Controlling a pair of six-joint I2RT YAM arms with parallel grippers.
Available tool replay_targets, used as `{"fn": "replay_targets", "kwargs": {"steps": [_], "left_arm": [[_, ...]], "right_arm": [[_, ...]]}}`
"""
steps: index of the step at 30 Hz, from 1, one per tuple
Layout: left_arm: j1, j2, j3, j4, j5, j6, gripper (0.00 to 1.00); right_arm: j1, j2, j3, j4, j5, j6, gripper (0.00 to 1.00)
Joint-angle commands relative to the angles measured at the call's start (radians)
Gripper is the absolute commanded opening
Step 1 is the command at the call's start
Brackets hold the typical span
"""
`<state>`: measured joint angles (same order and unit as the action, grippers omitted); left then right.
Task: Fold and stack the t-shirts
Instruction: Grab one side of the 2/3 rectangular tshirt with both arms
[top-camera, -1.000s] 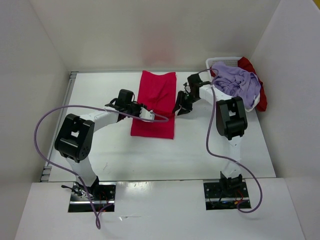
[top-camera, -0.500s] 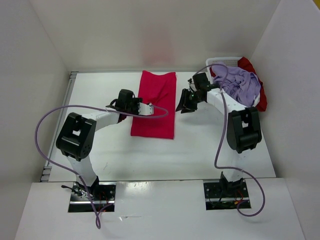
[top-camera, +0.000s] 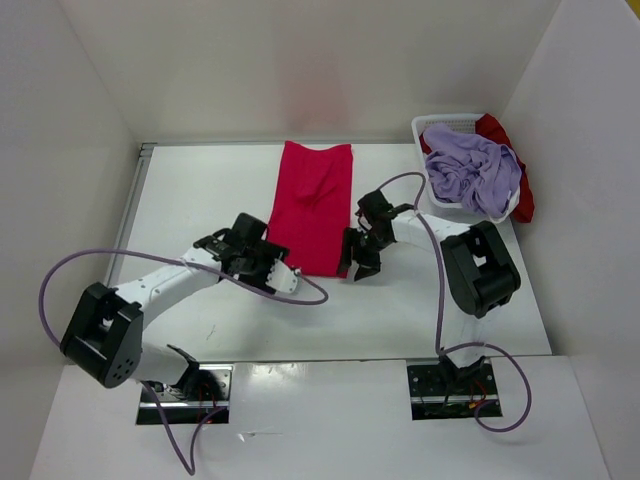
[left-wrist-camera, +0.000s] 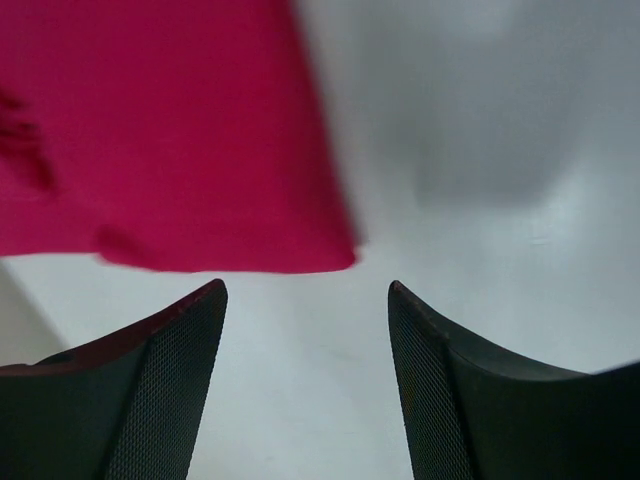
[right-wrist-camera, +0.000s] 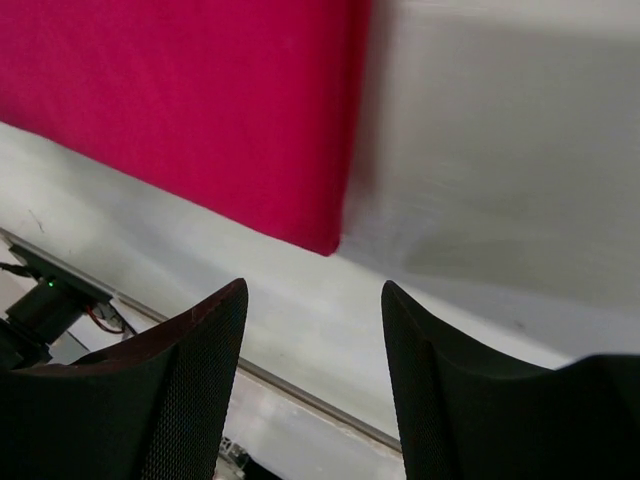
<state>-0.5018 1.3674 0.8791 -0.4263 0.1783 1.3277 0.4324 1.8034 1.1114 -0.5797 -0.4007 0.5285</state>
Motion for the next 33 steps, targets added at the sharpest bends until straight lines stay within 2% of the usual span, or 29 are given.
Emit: {"fn": "replay_targets", "kwargs": {"steps": [1, 11, 15, 20, 24, 26, 28, 29, 30, 31, 32, 33], "left_arm": [[-0.007, 0.022, -0.069, -0.068, 0.05, 0.021, 0.73], [-0.007, 0.157, -0.089, 0.093, -0.014, -0.001, 0.74], [-0.007, 0.2, -0.069, 0.141, -0.036, -0.001, 0.65], [-0.007, 0.242, -0.069, 0.162, -0.068, -0.001, 0.62], [-0.007, 0.252, -0.058, 0.162, -0.057, -0.001, 0.5], [-0.007, 0.262, -0.049, 0.153, -0.057, 0.01, 0.39], [-0.007, 0.262, -0.049, 0.153, -0.057, 0.01, 0.22], [-0.007, 0.262, -0.049, 0.153, -0.048, 0.021, 0.2], [-0.007, 0.262, -0.049, 0.153, -0.048, 0.021, 0.17], [-0.007, 0.262, -0.049, 0.144, -0.048, 0.03, 0.11], [-0.007, 0.262, -0.049, 0.144, -0.034, 0.03, 0.07], [-0.007, 0.251, -0.04, 0.13, -0.034, 0.03, 0.03]], "right_arm": [[0.025, -0.016, -0.004, 0.098, 0.01, 0.05, 0.62], [0.034, 0.002, -0.022, 0.139, 0.019, 0.097, 0.65], [0.034, 0.022, -0.032, 0.139, 0.019, 0.097, 0.65], [0.034, 0.054, -0.032, 0.13, 0.019, 0.107, 0.65], [0.034, 0.091, -0.018, 0.13, 0.01, 0.107, 0.65], [0.034, 0.123, -0.001, 0.13, 0.01, 0.097, 0.6], [0.034, 0.132, 0.017, 0.13, 0.01, 0.097, 0.4], [0.034, 0.143, 0.018, 0.13, 0.01, 0.097, 0.31], [0.023, 0.143, 0.018, 0.13, 0.01, 0.097, 0.13], [0.023, 0.143, 0.018, 0.13, 0.01, 0.097, 0.05], [0.023, 0.143, 0.027, 0.121, 0.019, 0.097, 0.0], [0.023, 0.13, 0.027, 0.121, 0.019, 0.087, 0.0]]}}
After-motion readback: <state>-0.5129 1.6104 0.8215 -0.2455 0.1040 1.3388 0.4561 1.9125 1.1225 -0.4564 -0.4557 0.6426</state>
